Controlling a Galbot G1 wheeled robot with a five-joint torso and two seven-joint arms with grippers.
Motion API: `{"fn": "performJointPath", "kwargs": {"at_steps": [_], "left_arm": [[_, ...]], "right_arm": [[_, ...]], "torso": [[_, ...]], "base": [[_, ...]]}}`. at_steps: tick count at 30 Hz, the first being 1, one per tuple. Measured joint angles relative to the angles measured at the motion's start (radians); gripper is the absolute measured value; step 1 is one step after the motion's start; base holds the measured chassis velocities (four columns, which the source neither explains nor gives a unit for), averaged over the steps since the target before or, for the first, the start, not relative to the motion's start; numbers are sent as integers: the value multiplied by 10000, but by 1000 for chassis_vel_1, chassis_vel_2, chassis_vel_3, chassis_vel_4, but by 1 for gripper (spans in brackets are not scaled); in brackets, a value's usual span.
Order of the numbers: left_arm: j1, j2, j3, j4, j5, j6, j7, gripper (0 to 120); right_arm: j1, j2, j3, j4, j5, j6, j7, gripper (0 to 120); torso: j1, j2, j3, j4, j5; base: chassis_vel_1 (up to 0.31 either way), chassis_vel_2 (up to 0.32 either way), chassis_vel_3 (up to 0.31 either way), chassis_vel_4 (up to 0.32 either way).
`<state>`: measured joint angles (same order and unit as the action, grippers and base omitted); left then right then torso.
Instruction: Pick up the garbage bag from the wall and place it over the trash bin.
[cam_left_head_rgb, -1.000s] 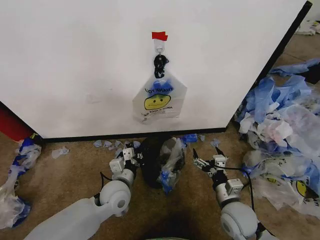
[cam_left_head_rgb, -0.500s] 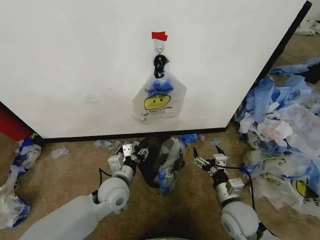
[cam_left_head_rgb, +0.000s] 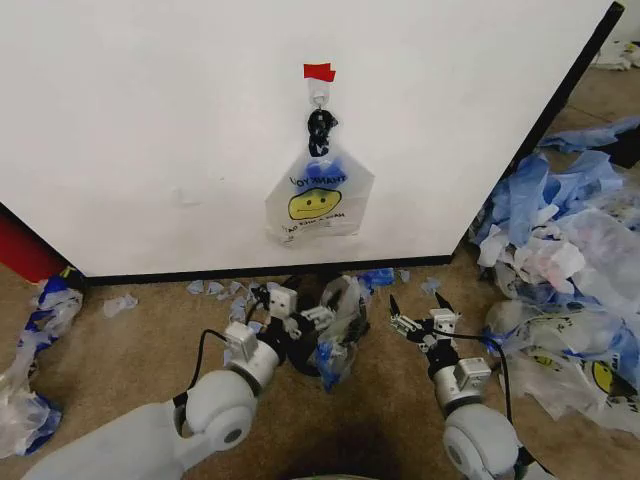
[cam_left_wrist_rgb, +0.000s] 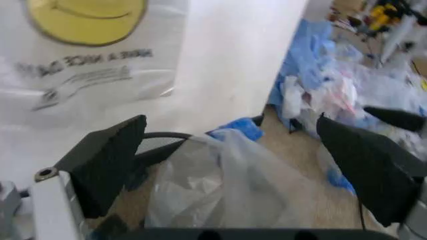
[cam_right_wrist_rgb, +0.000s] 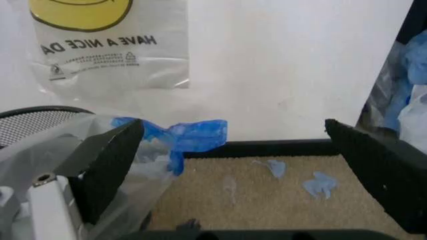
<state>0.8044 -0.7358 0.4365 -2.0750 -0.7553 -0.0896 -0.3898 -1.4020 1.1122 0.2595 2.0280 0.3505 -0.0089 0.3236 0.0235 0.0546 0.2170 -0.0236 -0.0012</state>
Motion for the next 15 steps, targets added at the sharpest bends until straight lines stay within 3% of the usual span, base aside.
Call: {"fn": "performJointPath", "kwargs": {"at_steps": [15], "left_arm": [[-366,-212,842,-161,740,897,-50,100]], "right_arm": [[-59,251,110,-11,195,-65,105,100]], "torso": [[0,0,0,1,1]], "base": [[0,0,0,0]]}}
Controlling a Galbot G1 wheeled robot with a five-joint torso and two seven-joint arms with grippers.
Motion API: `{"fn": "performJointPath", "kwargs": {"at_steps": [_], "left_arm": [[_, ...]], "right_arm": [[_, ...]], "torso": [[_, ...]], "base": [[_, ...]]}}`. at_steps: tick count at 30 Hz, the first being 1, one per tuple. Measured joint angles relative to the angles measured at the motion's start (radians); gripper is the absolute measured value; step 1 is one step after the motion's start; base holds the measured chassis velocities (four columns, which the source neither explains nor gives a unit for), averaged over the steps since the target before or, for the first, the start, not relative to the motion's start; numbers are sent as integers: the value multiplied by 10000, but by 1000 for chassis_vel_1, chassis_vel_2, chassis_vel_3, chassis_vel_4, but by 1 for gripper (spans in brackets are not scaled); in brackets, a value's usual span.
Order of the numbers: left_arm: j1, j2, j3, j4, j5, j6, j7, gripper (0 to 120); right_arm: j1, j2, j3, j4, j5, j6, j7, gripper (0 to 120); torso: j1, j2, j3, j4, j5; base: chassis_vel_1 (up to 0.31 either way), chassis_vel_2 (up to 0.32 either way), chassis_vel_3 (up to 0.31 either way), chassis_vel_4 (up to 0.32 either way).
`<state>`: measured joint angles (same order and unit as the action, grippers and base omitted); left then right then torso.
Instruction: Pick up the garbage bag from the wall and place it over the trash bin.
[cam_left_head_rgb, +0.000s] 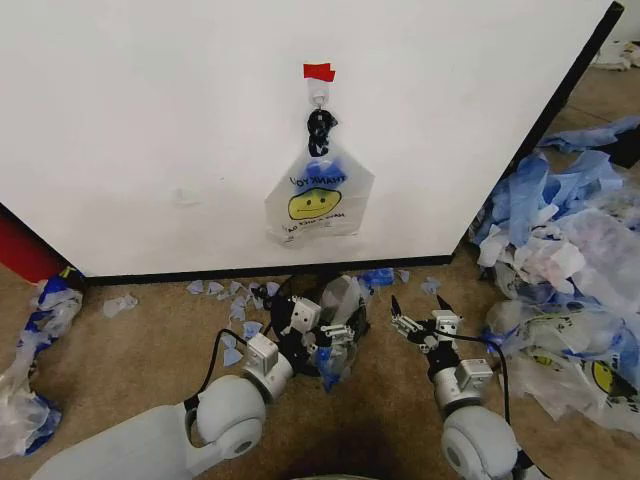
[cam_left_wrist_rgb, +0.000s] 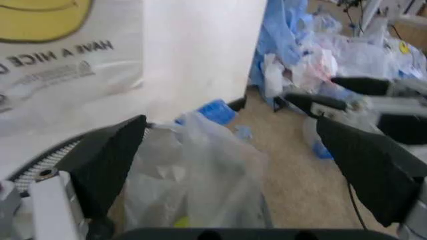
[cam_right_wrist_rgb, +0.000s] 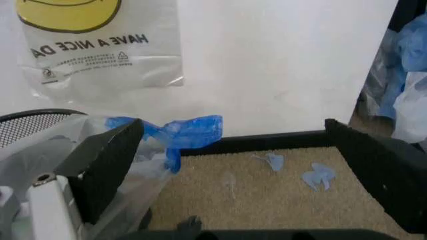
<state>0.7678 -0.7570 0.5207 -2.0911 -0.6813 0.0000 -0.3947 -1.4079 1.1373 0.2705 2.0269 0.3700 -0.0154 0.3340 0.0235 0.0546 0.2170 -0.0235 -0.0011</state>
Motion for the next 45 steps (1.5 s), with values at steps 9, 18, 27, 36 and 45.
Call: {"fn": "performJointPath", "kwargs": {"at_steps": [9,18,27,36,45], "left_arm": [[-41,-436,575,441,684,18,-8,100],[-271,-743,635,1195,905,-193,-355,90],[-371,-880,659,1534,943,-372,-424,58],[-271,-907,685,1603,940,-466,-439,27],[-237,-905,668,1617,960,-521,-471,0]], "right_arm": [[9,91,55,-66,-24,48,3,100],[61,121,34,-123,-31,70,5,100],[122,104,-19,-106,26,57,44,100],[48,-15,-34,194,344,-51,205,100],[-60,-107,-179,826,1764,-707,757,100]], "torso": [[0,0,0,-1,0],[0,0,0,0,-1],[0,0,0,-1,-1],[0,0,0,0,-2],[0,0,0,-1,-1]], "base": [[0,0,0,0],[0,0,0,0],[0,0,0,0],[0,0,0,0],[0,0,0,0]]}}
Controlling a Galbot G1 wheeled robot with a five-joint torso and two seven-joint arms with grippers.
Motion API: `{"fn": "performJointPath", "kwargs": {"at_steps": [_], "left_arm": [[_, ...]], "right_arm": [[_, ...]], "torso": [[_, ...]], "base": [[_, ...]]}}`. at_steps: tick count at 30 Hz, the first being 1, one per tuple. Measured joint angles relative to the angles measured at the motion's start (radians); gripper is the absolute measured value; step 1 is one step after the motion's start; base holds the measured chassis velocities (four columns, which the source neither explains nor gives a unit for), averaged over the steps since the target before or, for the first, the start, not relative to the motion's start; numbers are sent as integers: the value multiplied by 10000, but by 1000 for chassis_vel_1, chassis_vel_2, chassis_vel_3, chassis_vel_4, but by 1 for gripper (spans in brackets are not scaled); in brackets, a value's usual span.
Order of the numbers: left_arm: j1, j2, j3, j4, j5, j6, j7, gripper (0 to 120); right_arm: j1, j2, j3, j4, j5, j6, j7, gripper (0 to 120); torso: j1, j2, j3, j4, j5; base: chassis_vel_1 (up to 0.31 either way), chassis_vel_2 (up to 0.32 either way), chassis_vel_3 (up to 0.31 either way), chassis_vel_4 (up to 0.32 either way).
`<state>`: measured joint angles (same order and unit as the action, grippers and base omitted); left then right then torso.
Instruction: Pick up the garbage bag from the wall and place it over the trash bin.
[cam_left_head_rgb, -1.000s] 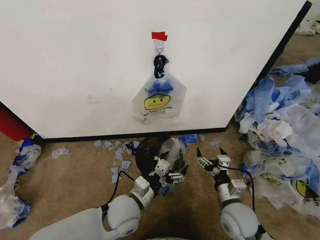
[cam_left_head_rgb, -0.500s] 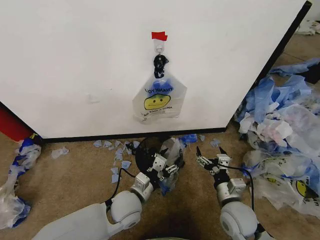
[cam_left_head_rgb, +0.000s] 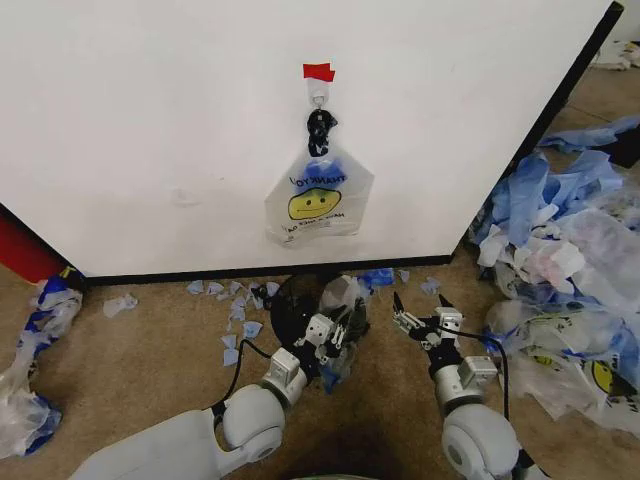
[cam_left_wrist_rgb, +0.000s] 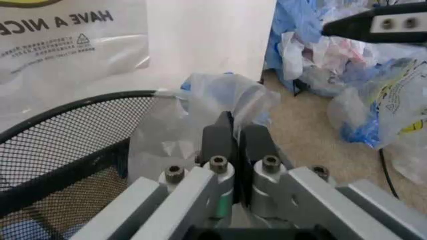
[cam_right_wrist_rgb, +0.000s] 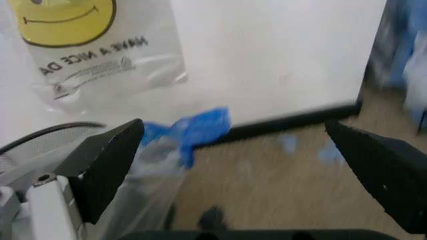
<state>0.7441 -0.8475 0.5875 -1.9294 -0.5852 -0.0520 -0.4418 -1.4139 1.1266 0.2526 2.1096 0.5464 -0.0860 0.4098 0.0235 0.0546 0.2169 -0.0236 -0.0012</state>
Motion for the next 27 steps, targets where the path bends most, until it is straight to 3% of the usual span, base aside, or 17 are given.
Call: {"fn": "performJointPath", "kwargs": {"at_steps": [5,27], "left_arm": [[-6,24,-67,15,3,-72,-56,0],[118,95,-219,120,57,-387,-84,0]], "right_arm": [[50,55,-357,767,1712,-1130,904,100],[1688,991,-1931,-357,2475,-2097,2400,100]], "torso": [[0,0,0,0,-2],[0,0,0,1,0]], "base": [[0,0,0,0],[0,0,0,0]]}}
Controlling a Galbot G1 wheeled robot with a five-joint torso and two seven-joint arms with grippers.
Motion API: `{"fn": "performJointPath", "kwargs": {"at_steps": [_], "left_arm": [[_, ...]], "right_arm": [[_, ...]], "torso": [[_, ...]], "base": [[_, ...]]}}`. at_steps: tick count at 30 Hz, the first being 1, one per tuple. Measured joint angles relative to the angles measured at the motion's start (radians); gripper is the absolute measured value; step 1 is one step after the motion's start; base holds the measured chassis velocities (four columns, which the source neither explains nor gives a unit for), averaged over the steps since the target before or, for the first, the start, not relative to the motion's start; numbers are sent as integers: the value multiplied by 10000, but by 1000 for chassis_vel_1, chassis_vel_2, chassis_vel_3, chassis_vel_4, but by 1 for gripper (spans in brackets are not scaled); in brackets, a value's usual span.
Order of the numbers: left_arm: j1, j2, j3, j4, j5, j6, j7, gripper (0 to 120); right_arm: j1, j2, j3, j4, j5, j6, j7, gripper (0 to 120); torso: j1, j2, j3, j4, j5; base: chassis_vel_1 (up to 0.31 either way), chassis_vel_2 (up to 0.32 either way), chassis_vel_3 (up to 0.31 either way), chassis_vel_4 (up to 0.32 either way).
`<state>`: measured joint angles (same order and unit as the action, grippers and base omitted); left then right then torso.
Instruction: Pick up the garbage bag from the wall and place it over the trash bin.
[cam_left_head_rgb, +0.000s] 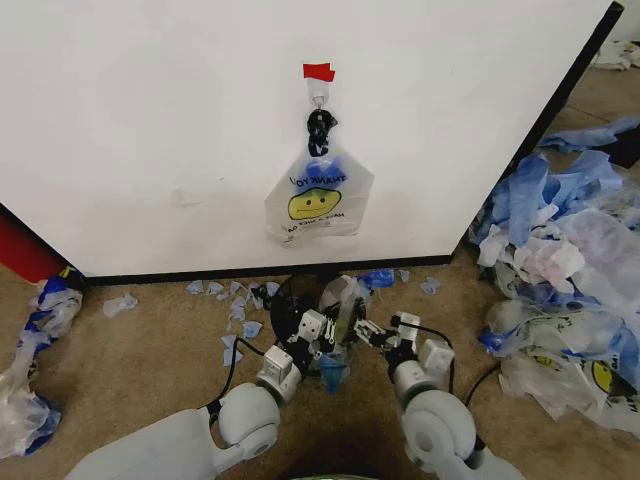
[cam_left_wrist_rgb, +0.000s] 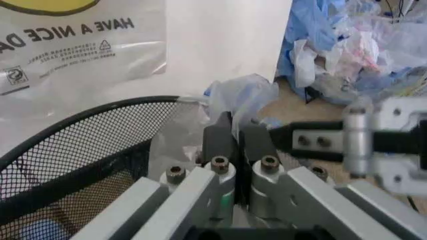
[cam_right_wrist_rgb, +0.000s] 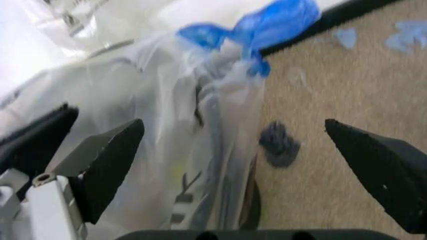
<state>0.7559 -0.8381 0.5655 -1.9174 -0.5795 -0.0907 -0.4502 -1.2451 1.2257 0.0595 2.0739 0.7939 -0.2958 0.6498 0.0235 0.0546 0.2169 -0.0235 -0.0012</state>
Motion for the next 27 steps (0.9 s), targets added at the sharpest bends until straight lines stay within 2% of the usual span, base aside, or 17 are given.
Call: {"fn": "performJointPath", "kwargs": {"at_steps": [3,10,13,17,27], "left_arm": [[-4,-11,0,35,2,-24,0,0],[-6,-84,0,114,7,-87,0,0],[17,-107,-3,165,33,-119,0,0],[23,-129,-7,182,45,-144,-1,0],[94,-158,-20,197,78,-198,-23,0]], "right_arm": [[191,165,-260,340,541,-464,935,100],[611,464,-522,103,726,-648,2207,98],[725,618,-656,26,738,-795,2723,88],[802,703,-775,-65,747,-823,2821,82],[1168,1349,-1003,-650,547,-742,2807,82]], "torso": [[0,0,0,-1,-2],[0,0,0,0,1],[0,0,0,-1,0],[0,0,0,-1,-1],[0,0,0,-1,-1]], "base": [[0,0,0,0],[0,0,0,0],[0,0,0,0],[0,0,0,0],[0,0,0,0]]}}
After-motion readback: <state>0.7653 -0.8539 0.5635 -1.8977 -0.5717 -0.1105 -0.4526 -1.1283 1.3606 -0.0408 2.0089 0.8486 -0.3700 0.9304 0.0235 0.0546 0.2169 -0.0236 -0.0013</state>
